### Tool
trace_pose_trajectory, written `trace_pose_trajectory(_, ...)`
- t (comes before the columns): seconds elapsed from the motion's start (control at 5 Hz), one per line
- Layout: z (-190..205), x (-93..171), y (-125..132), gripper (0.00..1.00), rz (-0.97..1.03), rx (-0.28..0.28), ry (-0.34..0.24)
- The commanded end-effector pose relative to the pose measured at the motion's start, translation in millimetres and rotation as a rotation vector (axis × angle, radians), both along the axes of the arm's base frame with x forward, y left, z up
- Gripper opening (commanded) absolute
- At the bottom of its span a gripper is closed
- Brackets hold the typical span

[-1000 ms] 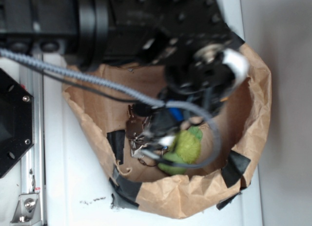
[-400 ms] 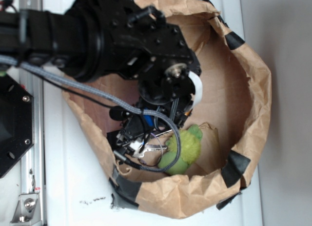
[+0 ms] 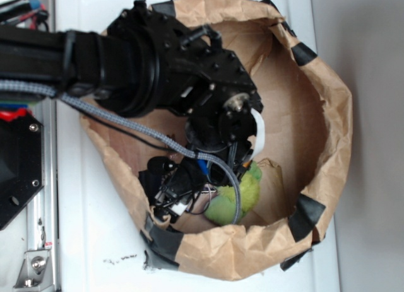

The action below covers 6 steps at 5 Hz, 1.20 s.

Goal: Grab the silver keys.

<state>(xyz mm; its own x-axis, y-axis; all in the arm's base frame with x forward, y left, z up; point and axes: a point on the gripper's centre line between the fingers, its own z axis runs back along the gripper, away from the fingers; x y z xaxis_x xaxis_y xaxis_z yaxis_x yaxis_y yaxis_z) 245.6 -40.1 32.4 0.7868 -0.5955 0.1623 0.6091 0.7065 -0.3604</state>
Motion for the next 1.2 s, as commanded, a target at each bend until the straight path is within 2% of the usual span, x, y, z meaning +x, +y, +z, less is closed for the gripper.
trace_pose_trajectory(0.0,-3,-1,-34,0.0,-0.034,-0.022,-0.054)
trace_pose_trajectory(0.4,-10,-8,-32,0.0,-0.025,-0.031,-0.039)
trace_pose_trajectory(1.0,-11,-15,-32,0.0,-0.029,-0.032,-0.047)
